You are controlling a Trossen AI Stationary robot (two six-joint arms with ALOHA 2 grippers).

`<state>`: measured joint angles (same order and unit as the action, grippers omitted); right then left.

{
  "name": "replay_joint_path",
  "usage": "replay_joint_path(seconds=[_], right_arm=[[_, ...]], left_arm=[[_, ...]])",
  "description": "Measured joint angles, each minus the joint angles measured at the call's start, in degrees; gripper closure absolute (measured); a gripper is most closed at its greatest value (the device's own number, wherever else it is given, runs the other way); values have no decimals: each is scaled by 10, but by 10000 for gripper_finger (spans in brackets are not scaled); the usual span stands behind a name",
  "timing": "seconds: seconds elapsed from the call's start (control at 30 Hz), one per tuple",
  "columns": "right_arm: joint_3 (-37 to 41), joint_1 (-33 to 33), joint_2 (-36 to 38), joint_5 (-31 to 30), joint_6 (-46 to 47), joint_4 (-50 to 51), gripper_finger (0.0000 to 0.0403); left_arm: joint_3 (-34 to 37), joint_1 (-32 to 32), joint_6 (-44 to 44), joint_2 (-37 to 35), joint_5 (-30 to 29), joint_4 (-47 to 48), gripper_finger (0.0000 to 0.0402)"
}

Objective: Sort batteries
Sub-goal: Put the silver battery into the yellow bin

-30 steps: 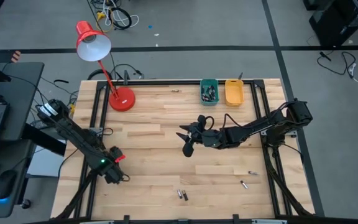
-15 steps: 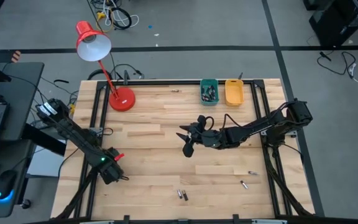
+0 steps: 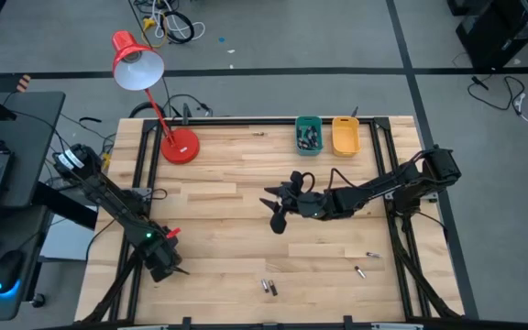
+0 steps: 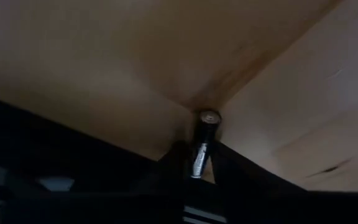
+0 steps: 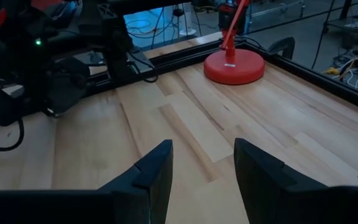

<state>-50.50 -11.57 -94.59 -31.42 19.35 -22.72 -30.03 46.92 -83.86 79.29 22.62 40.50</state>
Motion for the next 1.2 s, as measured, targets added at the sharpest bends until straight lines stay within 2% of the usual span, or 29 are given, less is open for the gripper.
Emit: replay_joint_path(seconds=[0.13, 0.37, 0.63, 0.83, 1.03, 1.13, 1.2], right_arm=[[0, -4, 0, 0, 0, 0, 247], [0, -11, 0, 0, 6, -6, 247], [0, -11, 0, 1, 77, -4, 247], [0, -16, 0, 16, 81, -4, 247], [0, -27, 0, 31, 80, -4, 247], [0, -31, 0, 31, 81, -4, 247], [0, -32, -4, 27, 76, -13, 247]], left_arm=[[0, 0, -2, -1, -16, 2, 364], [-27, 2, 9, 3, -66, 33, 364], [-47, 1, 14, 3, -129, 48, 361], [-75, -2, 18, 3, -295, 59, 361], [-111, -17, 81, 3, -437, 42, 361], [-115, -39, 152, 3, -519, -17, 360], [-107, -59, 218, 3, -568, -99, 360]])
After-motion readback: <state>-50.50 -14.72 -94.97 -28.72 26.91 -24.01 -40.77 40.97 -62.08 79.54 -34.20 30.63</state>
